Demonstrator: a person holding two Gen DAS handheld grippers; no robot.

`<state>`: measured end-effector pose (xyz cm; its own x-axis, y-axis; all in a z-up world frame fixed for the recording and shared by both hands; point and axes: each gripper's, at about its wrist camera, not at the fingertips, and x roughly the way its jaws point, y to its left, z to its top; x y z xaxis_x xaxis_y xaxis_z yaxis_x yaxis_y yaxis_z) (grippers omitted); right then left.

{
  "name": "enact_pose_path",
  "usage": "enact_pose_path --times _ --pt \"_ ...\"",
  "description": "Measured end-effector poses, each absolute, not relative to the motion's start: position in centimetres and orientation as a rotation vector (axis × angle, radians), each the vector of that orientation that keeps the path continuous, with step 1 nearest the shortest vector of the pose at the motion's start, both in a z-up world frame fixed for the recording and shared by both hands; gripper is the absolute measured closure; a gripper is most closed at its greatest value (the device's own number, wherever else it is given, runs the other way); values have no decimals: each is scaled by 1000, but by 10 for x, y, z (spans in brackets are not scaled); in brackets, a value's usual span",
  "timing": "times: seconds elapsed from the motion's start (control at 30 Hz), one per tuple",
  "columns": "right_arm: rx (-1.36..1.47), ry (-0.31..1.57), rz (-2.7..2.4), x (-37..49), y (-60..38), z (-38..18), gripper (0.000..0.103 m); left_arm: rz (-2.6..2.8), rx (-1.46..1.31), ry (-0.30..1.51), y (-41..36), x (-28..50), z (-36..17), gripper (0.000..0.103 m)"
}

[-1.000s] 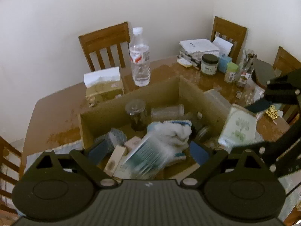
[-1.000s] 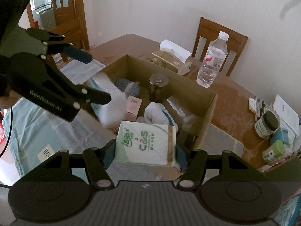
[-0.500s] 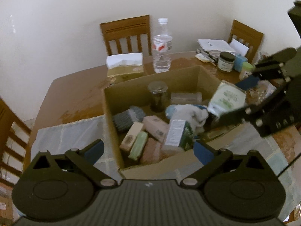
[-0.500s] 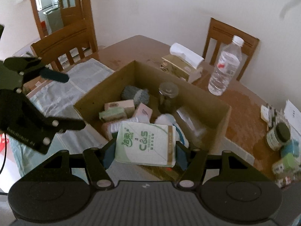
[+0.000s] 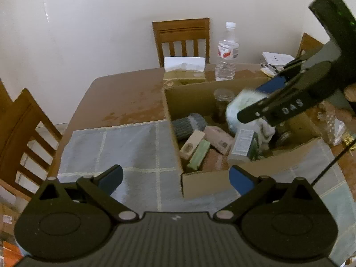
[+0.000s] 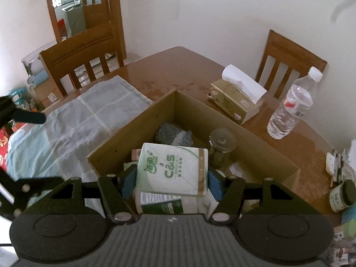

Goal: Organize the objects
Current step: 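Lower the MEDICAL bottle and C&S pack into the box and open both tools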

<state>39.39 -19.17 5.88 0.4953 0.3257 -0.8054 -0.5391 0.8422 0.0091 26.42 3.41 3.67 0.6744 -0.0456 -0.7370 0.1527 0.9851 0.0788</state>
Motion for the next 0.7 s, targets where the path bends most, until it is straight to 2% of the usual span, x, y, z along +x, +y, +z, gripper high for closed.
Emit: enact_pose_path --times 0.03,0.1,0.17,0.5,0.7 --pt "-252 917 523 397 -189 57 29 -107 138 823 35 263 37 2" --pt "-246 921 505 400 -186 54 12 -104 135 820 37 261 38 2" --pt "-244 913 490 401 -182 53 1 -105 133 817 39 260 38 2" --pt "-243 906 399 394 -185 62 0 -95 90 814 43 263 40 2" --pt "-149 898 281 370 -210 69 0 -49 97 841 39 266 27 2"
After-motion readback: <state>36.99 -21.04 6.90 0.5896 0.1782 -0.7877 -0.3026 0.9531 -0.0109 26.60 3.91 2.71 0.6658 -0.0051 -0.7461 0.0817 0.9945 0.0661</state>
